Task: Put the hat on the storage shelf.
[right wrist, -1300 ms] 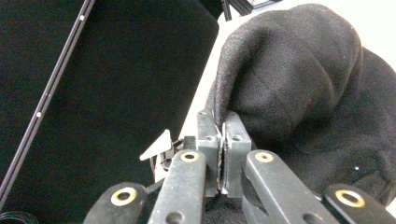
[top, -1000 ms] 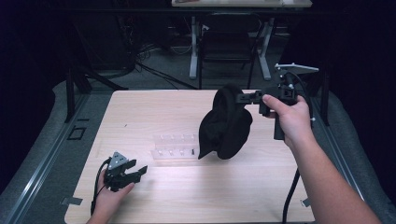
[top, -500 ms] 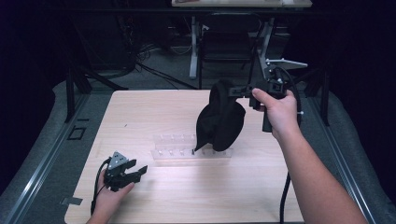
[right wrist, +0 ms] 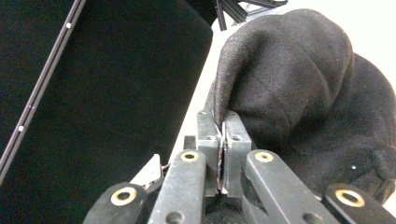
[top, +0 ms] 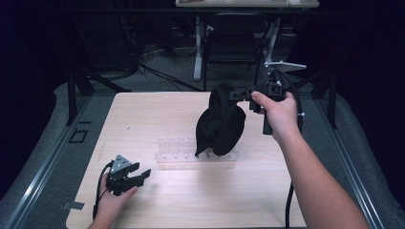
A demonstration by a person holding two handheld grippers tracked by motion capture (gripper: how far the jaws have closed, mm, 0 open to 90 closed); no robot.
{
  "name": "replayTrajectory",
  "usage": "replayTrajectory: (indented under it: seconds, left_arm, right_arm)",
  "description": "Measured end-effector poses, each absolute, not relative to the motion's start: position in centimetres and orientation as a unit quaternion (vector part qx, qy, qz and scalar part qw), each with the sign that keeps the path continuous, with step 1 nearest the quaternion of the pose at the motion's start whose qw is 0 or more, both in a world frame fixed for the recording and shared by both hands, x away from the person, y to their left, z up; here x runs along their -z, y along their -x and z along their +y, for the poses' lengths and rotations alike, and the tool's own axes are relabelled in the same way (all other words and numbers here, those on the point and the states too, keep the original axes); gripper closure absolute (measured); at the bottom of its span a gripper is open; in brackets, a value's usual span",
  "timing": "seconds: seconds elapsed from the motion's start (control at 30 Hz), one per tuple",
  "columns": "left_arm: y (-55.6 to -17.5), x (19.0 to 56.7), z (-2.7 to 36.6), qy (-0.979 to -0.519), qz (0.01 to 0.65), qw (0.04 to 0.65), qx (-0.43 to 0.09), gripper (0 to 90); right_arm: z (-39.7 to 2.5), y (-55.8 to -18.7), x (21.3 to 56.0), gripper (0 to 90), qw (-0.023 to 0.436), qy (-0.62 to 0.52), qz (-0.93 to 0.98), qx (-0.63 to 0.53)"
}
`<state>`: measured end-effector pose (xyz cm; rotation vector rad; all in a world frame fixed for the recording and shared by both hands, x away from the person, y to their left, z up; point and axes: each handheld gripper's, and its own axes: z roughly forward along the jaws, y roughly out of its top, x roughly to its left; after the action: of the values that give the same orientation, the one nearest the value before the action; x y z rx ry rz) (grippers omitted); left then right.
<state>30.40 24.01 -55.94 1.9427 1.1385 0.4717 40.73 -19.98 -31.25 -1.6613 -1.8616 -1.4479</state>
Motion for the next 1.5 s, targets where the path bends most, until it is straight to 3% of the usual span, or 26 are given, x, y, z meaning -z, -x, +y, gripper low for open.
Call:
replayTrajectory:
  seconds: [0.8, 1.1, 1.5]
  left_arm:
    - [-30.2, 55.0, 23.1, -0.771, 0.436, 0.425, -0.189, 47.4]
    - [-30.1, 53.0, 21.2, -0.780, 0.403, 0.439, -0.190, 55.3]
    - [-31.0, 51.0, 17.8, -0.796, 0.374, 0.441, -0.181, 59.2]
  right_arm:
    - [-17.7, -40.4, 32.4, 87.8, 0.167, 0.546, -0.641, 0.513]
    - [-16.5, -40.4, 32.5, 87.7, 0.176, 0.537, -0.643, 0.517]
    - [-16.5, -40.4, 32.5, 87.6, 0.174, 0.539, -0.642, 0.516]
